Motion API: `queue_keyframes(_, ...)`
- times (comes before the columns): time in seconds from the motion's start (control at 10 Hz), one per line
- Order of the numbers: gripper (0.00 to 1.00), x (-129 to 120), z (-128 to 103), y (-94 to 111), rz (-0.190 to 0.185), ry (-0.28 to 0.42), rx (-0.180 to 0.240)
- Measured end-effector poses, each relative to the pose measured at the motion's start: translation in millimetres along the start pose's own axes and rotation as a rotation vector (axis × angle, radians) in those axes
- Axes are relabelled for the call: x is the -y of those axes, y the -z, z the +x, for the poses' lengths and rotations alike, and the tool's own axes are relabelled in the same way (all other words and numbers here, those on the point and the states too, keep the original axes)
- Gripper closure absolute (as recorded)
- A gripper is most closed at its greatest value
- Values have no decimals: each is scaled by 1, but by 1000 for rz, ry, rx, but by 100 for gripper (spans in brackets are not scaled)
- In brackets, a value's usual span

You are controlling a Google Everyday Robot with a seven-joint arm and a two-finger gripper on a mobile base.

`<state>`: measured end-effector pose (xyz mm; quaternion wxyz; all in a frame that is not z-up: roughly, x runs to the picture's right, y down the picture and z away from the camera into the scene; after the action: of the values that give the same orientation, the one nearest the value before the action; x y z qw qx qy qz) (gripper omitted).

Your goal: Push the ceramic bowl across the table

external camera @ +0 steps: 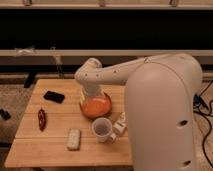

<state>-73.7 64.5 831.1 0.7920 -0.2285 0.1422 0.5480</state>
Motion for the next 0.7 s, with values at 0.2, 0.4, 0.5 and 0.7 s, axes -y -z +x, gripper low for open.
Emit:
queue_keyframes(0.2, 20, 4, -9, -18, -14, 2, -32)
queue_keyframes(0.4, 20, 12, -16, -32, -28, -2, -53)
queue_keyframes(0.5, 20, 14, -19, -39, -35, -2, -64)
queue_keyframes(0.7, 20, 20, -24, -55, -49, -7, -86)
